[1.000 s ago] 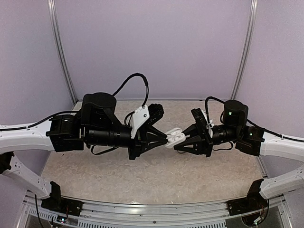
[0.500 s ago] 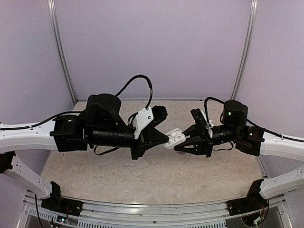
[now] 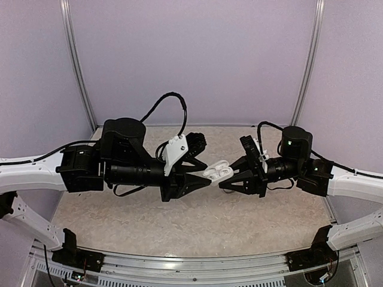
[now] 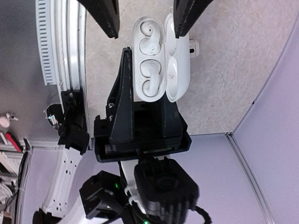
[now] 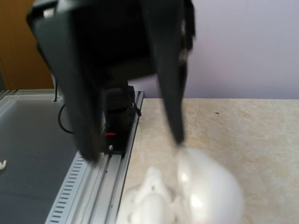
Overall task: Insert the wireless bluetooth earbuds into the charging case
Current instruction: Adjust the left earbud in the left side groove of the charging case, then close the charging case with the earbuds inside.
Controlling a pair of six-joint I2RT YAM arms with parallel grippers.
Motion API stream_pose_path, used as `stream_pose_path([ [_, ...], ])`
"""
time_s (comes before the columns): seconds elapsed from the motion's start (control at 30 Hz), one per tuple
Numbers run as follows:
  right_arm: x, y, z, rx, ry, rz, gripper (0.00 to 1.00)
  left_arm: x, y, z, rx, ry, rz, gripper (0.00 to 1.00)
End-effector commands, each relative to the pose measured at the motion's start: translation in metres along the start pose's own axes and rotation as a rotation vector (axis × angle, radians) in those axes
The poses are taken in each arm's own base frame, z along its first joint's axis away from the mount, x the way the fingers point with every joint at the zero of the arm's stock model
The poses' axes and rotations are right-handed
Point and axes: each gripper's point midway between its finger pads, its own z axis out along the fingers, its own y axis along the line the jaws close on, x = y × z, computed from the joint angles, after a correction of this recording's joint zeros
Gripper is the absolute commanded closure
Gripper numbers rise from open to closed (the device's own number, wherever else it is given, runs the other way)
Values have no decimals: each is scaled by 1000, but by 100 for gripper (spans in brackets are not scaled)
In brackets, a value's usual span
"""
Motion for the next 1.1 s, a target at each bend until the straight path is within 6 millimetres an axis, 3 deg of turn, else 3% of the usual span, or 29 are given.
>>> stream_pose_path([
  [0.0,-7,4,0,-6,-28,-25,100,-28,11,-34,-68,-113,29,53],
  [0.13,-9,4,0,-14,-32,-30,100,-25,23,-49,-140,-147,23,32],
  [0.3,-14,7,1,-37,-44,-40,100,-13,23,-42,-88,-143,-18,23],
  [0.5,-19,9,1,-51,-54,-42,100,3,10,-18,-14,-106,-13,22],
  [0.67,-20,10,1,-55,-58,-40,100,0,-7,-5,40,-109,25,23],
  [0.97,-18,8,0,-40,-55,-32,100,-12,-43,-7,93,-140,146,28],
  [1.07,-18,8,0,-40,-56,-32,100,-13,-46,-7,85,-140,168,30],
])
